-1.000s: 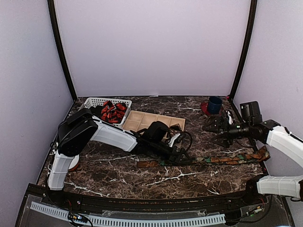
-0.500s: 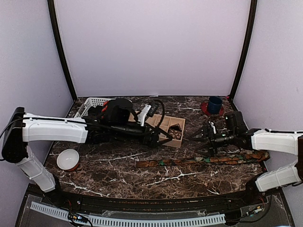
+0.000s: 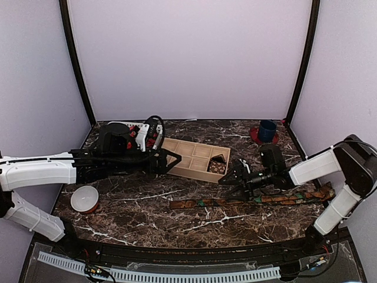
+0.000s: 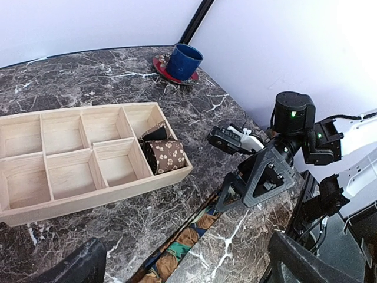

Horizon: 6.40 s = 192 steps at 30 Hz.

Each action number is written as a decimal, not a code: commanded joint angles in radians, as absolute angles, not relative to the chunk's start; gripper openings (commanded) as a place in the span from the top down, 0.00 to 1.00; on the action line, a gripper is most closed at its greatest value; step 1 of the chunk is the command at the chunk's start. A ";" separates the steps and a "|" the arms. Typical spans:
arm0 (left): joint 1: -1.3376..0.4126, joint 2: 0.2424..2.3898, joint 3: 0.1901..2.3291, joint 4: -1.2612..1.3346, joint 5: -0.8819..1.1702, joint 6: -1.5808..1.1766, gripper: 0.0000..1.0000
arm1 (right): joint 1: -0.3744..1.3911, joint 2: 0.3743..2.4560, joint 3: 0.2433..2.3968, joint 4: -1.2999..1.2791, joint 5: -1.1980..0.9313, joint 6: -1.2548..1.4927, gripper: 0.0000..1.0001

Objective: Roll the ties
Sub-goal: Smooth out the tie at the center of the board, then move the tie to the center of the board, then move to tie at the center of the board, then pick up the tie from the center of the board.

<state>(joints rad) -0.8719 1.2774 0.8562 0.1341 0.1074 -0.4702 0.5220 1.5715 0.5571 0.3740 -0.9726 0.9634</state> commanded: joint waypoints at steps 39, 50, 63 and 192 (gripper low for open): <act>-0.951 1.761 0.899 0.061 0.356 0.376 0.13 | 0.525 1.326 0.704 -0.041 -0.918 0.832 0.01; -0.948 1.879 0.961 0.146 0.353 0.405 0.20 | 0.524 1.271 0.711 -0.098 -0.918 0.832 0.01; -0.947 1.745 0.815 0.015 0.443 0.360 0.61 | 0.524 1.262 0.681 -0.114 -0.918 0.832 0.01; -0.925 1.515 0.482 0.380 0.395 0.337 0.27 | 0.850 1.688 1.025 -0.050 -0.823 0.812 0.37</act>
<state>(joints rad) -0.9310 1.5249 0.4885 0.3519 0.3851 0.3294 0.8482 1.7073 1.0256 -0.0788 -0.7944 0.7616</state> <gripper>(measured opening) 0.726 0.616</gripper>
